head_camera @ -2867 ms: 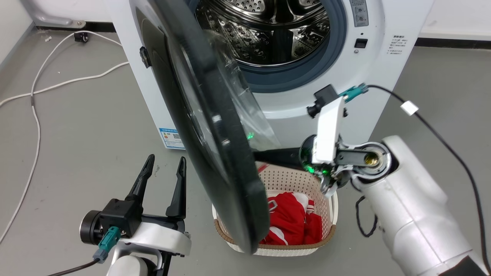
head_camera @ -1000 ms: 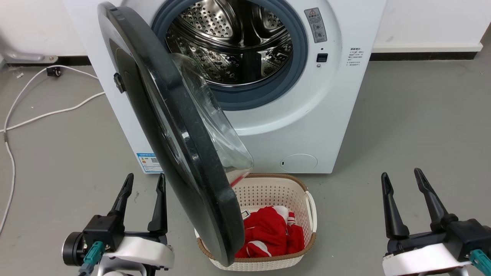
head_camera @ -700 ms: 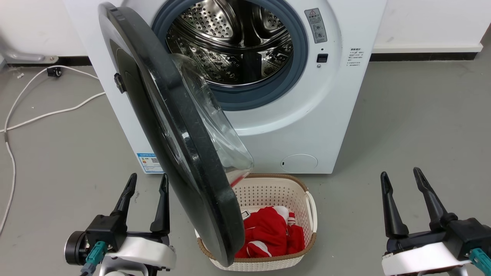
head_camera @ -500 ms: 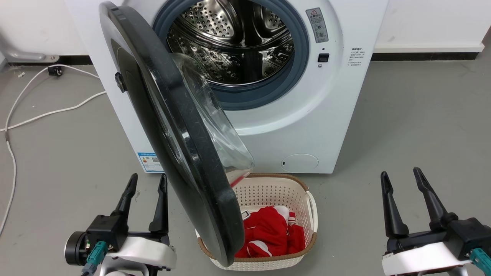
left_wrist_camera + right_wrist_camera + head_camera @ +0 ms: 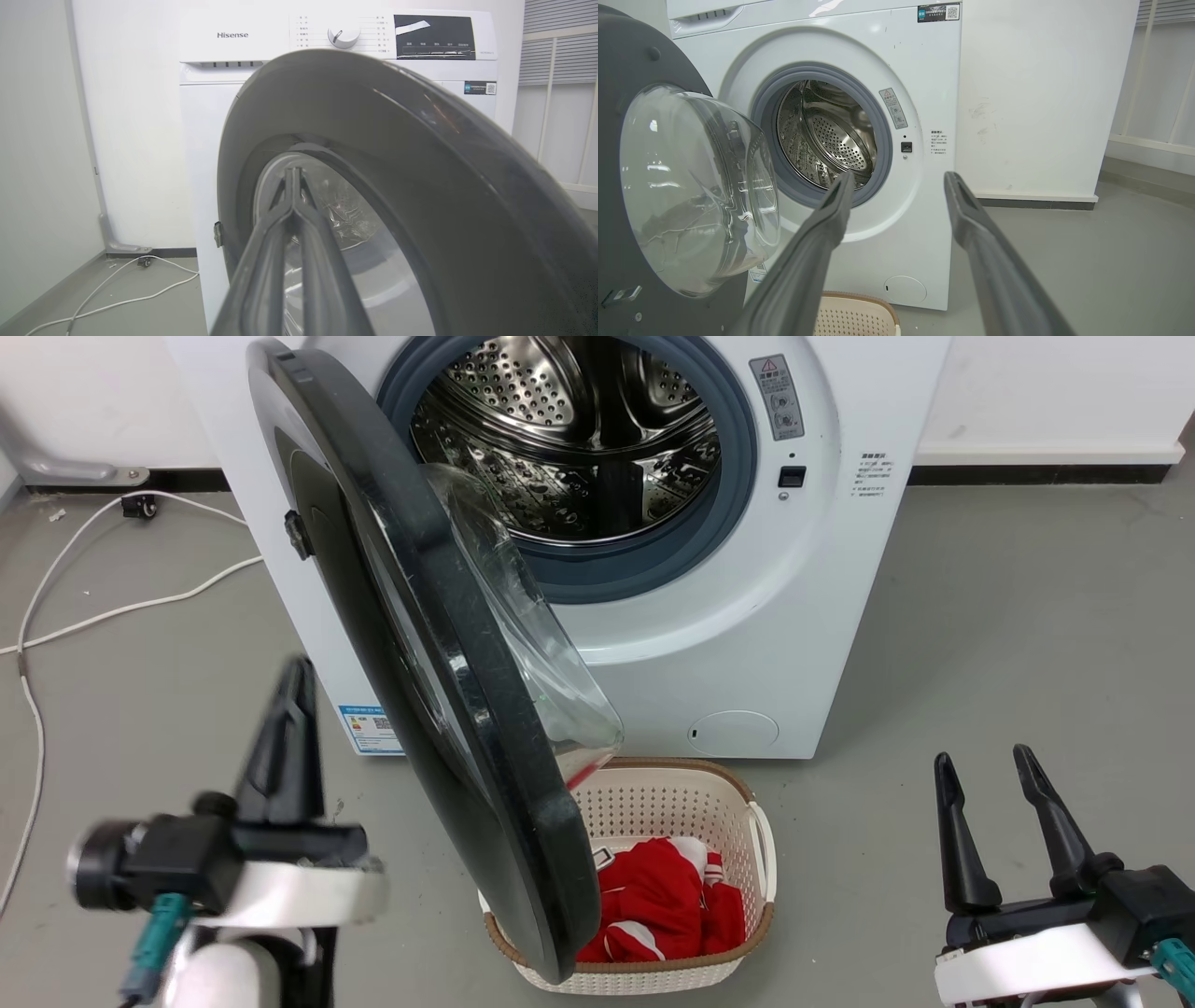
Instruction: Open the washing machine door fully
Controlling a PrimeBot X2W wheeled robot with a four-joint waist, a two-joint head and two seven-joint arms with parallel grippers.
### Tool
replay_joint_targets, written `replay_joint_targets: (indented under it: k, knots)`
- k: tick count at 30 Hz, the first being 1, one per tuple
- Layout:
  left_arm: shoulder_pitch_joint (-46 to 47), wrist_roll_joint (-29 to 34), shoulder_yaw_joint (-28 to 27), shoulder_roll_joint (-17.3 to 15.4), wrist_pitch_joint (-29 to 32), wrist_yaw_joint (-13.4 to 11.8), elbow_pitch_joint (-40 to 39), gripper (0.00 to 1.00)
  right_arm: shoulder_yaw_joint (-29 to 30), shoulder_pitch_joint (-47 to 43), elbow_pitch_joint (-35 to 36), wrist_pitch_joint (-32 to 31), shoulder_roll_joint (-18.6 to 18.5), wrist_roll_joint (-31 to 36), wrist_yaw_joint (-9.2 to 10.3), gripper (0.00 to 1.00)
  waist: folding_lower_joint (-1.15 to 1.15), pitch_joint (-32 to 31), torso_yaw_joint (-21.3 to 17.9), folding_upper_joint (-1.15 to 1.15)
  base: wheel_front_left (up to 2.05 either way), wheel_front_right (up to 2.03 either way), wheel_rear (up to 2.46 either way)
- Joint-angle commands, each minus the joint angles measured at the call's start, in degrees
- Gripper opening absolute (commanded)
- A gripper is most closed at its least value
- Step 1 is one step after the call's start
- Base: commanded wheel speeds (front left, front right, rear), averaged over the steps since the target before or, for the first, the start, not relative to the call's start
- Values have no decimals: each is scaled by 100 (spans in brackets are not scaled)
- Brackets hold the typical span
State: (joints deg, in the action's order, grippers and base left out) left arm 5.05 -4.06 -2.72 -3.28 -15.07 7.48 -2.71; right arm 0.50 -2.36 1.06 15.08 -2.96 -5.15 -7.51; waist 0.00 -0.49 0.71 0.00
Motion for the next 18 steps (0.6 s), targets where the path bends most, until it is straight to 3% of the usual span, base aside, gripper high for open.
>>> replay_joint_targets:
  k: [1, 10, 14, 18]
  knots:
    - [139, 63, -73, -32, -14, -28, -317, 0, 8, 43, -24, 10, 17, -66, 4, 100, 0, -4, 12, 0, 0, 0, 0]
    - [610, 230, -150, -18, -13, -73, -2239, 0, 18, 74, -67, 10, 17, -113, 4, 100, 0, -12, 2, 0, 0, 0, 0]
    - [694, 270, 249, -26, -13, -37, -2810, 0, 23, 81, -89, 10, 17, -131, 4, 100, 0, -11, -29, 0, 0, 0, 0]
    - [587, 189, 1044, -74, -13, -12, -2996, 0, 33, 81, -119, 10, 17, -149, 4, 100, 0, -16, -46, 0, 0, 0, 0]
